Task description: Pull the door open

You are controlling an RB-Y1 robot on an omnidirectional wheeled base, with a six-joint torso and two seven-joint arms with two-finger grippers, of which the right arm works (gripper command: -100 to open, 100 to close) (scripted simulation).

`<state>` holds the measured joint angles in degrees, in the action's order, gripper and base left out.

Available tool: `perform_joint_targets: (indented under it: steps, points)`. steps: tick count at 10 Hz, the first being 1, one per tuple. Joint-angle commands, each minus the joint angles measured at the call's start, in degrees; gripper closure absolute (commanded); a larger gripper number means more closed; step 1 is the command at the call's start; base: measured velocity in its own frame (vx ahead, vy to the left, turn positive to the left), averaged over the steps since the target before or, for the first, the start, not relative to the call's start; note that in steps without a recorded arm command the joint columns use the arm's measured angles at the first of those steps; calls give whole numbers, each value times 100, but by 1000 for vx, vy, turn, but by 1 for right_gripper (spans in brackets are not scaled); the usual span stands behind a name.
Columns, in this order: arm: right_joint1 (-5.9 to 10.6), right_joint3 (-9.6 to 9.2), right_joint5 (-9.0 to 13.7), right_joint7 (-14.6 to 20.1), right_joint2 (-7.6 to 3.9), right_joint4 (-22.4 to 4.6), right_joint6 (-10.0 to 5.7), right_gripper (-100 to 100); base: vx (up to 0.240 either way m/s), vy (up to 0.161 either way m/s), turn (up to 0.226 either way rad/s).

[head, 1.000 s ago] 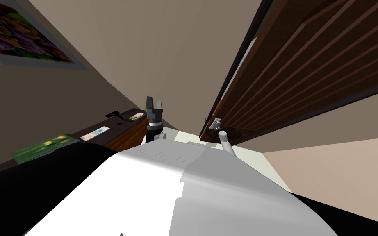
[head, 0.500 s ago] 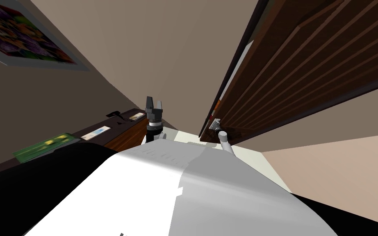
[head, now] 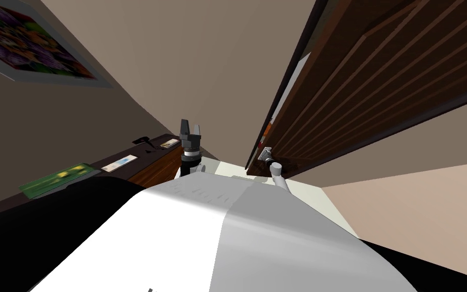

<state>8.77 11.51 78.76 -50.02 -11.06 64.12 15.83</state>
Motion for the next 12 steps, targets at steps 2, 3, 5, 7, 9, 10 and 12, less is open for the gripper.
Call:
perform_joint_targets:
  steps: [2, 3, 5, 7, 9, 10, 12]
  points:
    - [-163, 92, 256, 263, -38, -74, 173, 100, -35, -28, 5]
    - [-189, 126, 439, 409, -21, -51, 337, 100, -50, -45, 4]
    - [-189, 126, 610, 367, -21, -51, 337, 100, -33, -23, -4]
    - [-189, 126, 610, 409, -21, -51, 337, 100, -2, 2, -7]
    - [-189, 126, 610, 360, -21, -51, 337, 100, -2, 0, 9]
    - [-189, 126, 610, 356, -21, -51, 337, 100, 0, 0, 0]
    - [-216, 160, 979, 556, -4, -27, 505, 100, -34, -30, 5]
